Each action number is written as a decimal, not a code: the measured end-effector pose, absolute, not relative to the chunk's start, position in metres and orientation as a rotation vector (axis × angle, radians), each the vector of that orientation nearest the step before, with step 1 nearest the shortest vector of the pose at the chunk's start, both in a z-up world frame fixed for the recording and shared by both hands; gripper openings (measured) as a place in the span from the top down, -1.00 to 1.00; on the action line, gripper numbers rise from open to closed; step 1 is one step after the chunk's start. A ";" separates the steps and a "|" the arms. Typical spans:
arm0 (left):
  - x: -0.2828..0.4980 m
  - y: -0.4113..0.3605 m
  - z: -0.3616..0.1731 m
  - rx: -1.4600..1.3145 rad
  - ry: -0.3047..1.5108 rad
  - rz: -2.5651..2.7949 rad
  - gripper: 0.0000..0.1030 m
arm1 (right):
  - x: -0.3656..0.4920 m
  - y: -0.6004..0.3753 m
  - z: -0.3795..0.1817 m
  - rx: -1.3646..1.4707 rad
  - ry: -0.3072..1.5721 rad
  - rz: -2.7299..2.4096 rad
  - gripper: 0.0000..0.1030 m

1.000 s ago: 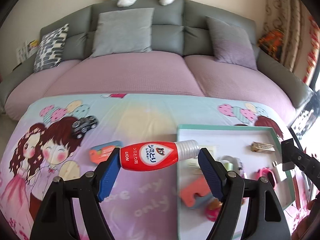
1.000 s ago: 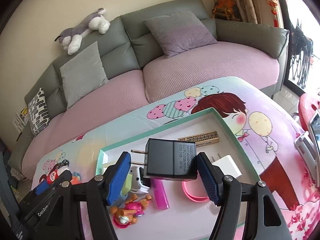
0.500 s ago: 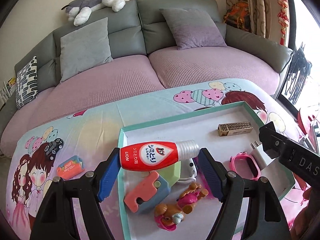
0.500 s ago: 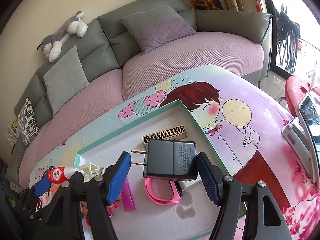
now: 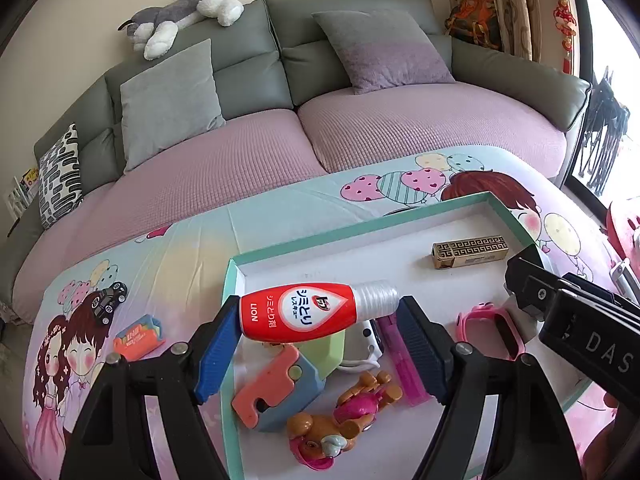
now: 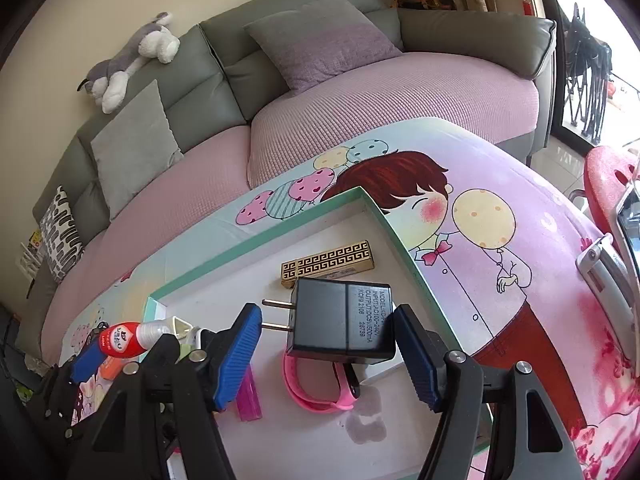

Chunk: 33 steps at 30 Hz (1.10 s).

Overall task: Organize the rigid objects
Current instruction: 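Carry the charger and glue bottle over the tray with both tools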

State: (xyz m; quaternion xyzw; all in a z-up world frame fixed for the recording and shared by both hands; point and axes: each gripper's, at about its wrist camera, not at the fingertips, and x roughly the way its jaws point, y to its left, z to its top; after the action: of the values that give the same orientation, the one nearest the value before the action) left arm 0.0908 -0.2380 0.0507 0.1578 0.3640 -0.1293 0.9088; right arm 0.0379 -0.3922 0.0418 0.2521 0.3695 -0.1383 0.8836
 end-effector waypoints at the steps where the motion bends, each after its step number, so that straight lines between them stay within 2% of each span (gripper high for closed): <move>1: 0.090 -0.239 0.051 0.326 0.749 -0.267 -0.53 | 0.038 -0.393 0.042 0.525 0.770 -0.286 -0.38; 33: 0.094 -0.246 0.037 0.362 0.800 -0.259 -0.53 | 0.047 -0.376 0.043 0.419 0.814 -0.250 -0.38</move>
State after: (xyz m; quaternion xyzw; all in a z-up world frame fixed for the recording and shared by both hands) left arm 0.0937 -0.2456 0.0372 0.1749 0.3863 -0.1251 0.8970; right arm 0.0468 -0.3761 0.0428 0.2016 0.3919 -0.1203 0.8896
